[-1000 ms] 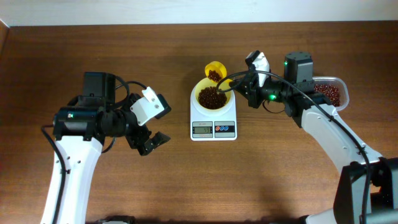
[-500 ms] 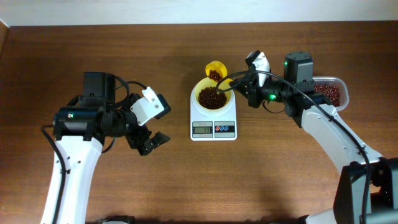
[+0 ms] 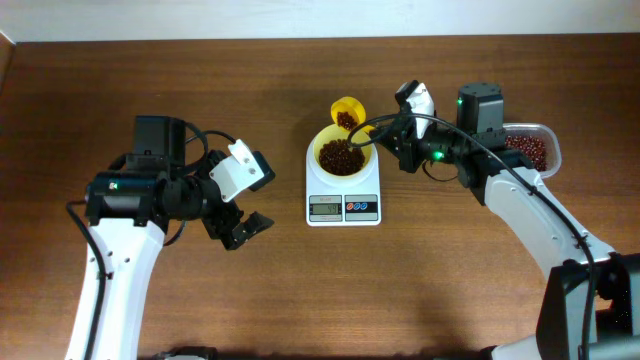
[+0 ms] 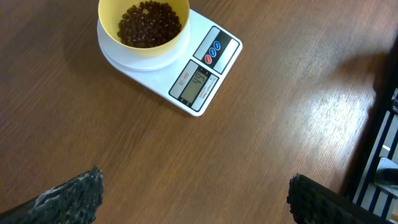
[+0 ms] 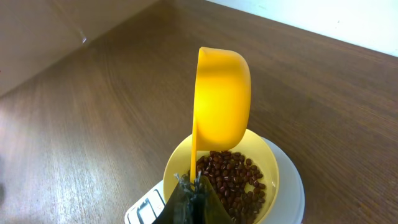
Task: Scoop item into bowl and weigh 50g on scale
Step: 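Hold the tilted scoop over the bowl while the scale reading settles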
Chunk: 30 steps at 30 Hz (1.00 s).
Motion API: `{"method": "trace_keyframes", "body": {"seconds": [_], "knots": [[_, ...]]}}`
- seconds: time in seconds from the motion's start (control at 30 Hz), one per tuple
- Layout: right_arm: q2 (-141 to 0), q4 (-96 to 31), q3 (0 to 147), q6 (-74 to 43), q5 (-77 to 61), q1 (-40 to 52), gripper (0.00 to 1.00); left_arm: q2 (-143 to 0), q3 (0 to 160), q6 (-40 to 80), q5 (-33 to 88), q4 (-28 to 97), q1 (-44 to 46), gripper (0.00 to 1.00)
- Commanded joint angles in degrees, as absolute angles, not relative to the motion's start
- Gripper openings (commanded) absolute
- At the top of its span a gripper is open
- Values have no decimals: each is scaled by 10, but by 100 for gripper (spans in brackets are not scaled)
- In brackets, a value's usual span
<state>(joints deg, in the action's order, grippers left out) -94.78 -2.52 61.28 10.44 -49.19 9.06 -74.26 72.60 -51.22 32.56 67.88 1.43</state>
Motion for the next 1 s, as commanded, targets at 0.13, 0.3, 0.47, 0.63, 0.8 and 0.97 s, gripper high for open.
{"method": "trace_keyframes", "body": {"seconds": [0.13,0.3,0.47,0.63,0.8,0.97], "knots": [[-952,-23,614,102,-507,94,4,-743,730,-506,328,678,13,99],[-952,-23,614,102,-467,94,4,-743,730,-507,328,678,13,99],[-952,-23,614,103,-467,94,4,-743,730,-506,328,678,13,99],[-952,-12,614,103,-496,94,4,-743,730,-506,327,678,13,99],[-952,-13,614,102,-480,94,4,-743,730,-506,327,678,13,99],[-952,-13,614,102,-480,94,4,-743,730,-506,327,678,13,99]]}}
